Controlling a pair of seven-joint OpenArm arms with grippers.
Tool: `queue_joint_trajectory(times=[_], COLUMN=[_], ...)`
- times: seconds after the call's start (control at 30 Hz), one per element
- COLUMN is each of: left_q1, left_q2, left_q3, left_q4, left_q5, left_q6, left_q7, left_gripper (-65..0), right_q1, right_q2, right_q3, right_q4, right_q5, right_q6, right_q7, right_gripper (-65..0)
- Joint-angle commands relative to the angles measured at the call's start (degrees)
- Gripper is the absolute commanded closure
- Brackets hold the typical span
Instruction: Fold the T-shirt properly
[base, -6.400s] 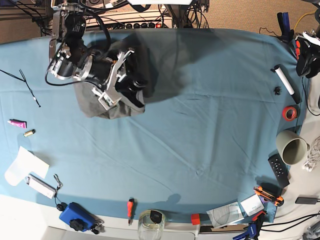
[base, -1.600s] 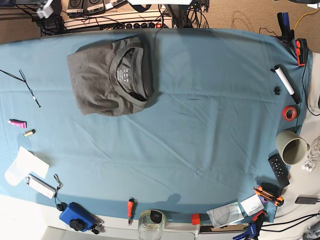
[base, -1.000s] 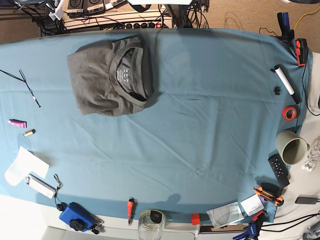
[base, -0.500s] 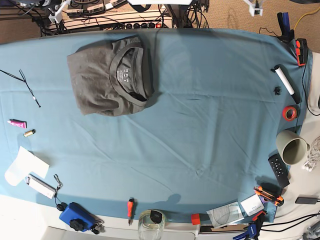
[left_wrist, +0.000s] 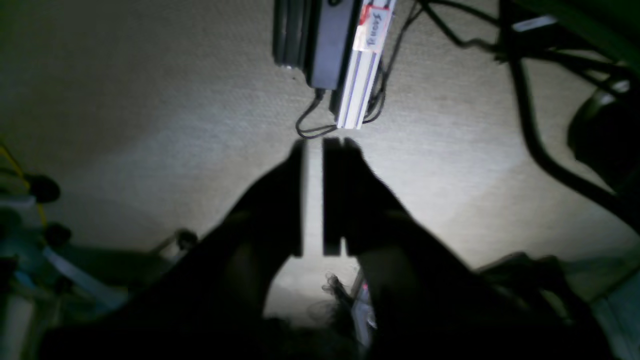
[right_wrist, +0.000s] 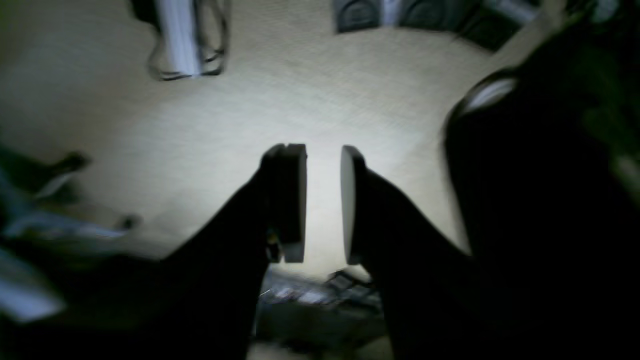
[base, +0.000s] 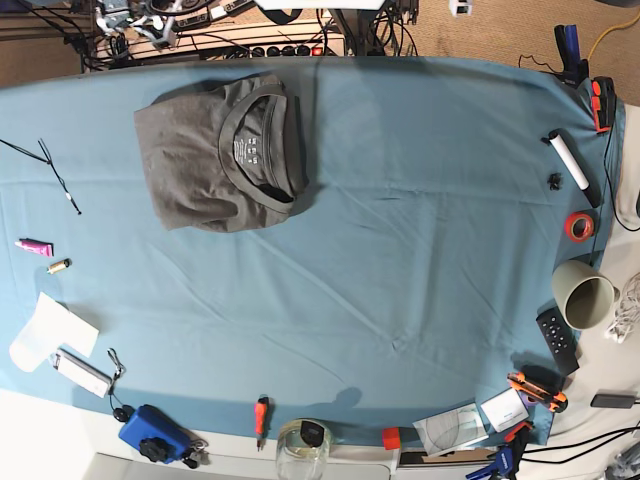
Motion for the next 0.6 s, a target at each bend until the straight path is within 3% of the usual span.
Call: queue_joint_trajectory(times=[0.0, 0.1, 0.3, 0.37, 0.57], left_q1=[0.1, -1.5, -2.7, -2.7, -3.3], left_q2=[-0.1, -0.1, -0.1, -0.1, -0.1], left_q3=[0.0, 0.0, 0.0, 0.0, 0.0], left_q4=[-1.4, -5.0, -5.7, -5.7, -5.7], left_q5=[1.1, 1.5, 1.4, 1.4, 1.4], left_q6=[1.6, 5.5, 7.7, 7.7, 7.7], left_q7=[-2.2, -7.5, -12.7, -14.3, -14.8], left_gripper=[-4.9, -4.9, -4.9, -4.9, -4.9], right_q1=[0.3, 1.8, 3.8, 4.0, 4.4], right_q2=[0.6, -0.2, -2.0, -2.5, -2.6], right_q3=[-1.3, -6.0, -12.5, -12.9, -12.9], right_q4=[-0.7, -4.1, -11.0, -12.0, -12.3], right_q5=[-1.1, -4.1, -4.4, -4.4, -4.4], right_q6=[-1.3, -8.0, -17.1, -18.6, -18.7], right_q7=[2.2, 11.5, 24.2, 26.7, 26.9], right_gripper=[-12.6, -12.6, -12.6, -12.6, -12.6])
